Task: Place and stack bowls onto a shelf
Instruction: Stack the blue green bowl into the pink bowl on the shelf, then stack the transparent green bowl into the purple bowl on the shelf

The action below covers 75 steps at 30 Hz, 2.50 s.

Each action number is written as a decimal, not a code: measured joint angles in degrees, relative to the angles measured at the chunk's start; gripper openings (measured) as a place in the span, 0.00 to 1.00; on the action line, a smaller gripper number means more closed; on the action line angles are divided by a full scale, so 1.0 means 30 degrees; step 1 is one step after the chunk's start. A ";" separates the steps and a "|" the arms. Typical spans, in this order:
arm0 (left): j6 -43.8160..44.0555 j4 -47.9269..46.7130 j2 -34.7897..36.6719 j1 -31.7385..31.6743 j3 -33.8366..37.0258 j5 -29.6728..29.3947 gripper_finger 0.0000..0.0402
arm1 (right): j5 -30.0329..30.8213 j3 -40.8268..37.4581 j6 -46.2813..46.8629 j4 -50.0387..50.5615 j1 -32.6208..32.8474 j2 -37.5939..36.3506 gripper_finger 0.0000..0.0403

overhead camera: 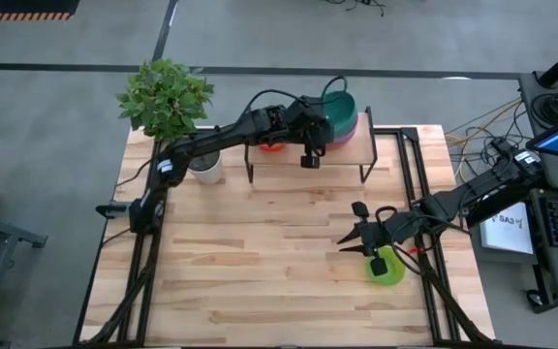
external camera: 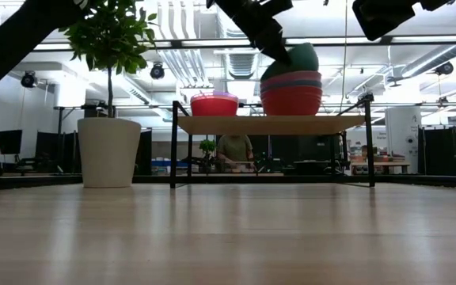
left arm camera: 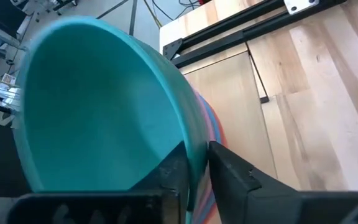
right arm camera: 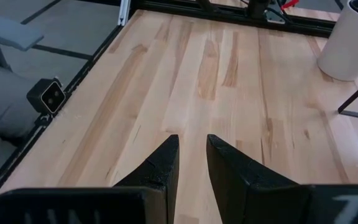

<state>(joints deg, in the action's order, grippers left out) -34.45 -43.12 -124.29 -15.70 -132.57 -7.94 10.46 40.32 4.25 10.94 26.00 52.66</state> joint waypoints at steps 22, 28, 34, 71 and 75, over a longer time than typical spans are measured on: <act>0.2977 -0.5336 0.4280 0.0140 -0.0538 0.1450 0.39 | 0.7709 -0.0124 -0.0794 -0.3160 -0.0624 0.0000 0.13; 0.5969 -0.7238 0.5955 0.1087 -0.0037 0.2987 0.34 | 0.8552 0.0261 -0.5086 -0.7712 -0.4130 -0.0392 0.03; 0.7072 -0.7149 0.8185 0.2975 0.2364 0.2812 0.30 | 0.6843 0.1703 -0.5767 -0.7633 -0.9647 -0.0845 0.02; 1.3832 1.0316 2.1778 1.1482 3.0110 -0.3439 0.28 | -0.0154 0.6000 0.2472 0.1970 -0.9696 0.0796 0.02; 1.3715 1.0349 2.2496 1.1482 3.1074 -0.5560 0.28 | -0.0182 0.8222 0.5970 0.6311 -0.7023 0.2672 0.02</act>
<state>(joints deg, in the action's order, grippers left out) 6.70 -12.08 -56.80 18.74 -39.35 -24.63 9.91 64.98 22.16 29.87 4.93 60.68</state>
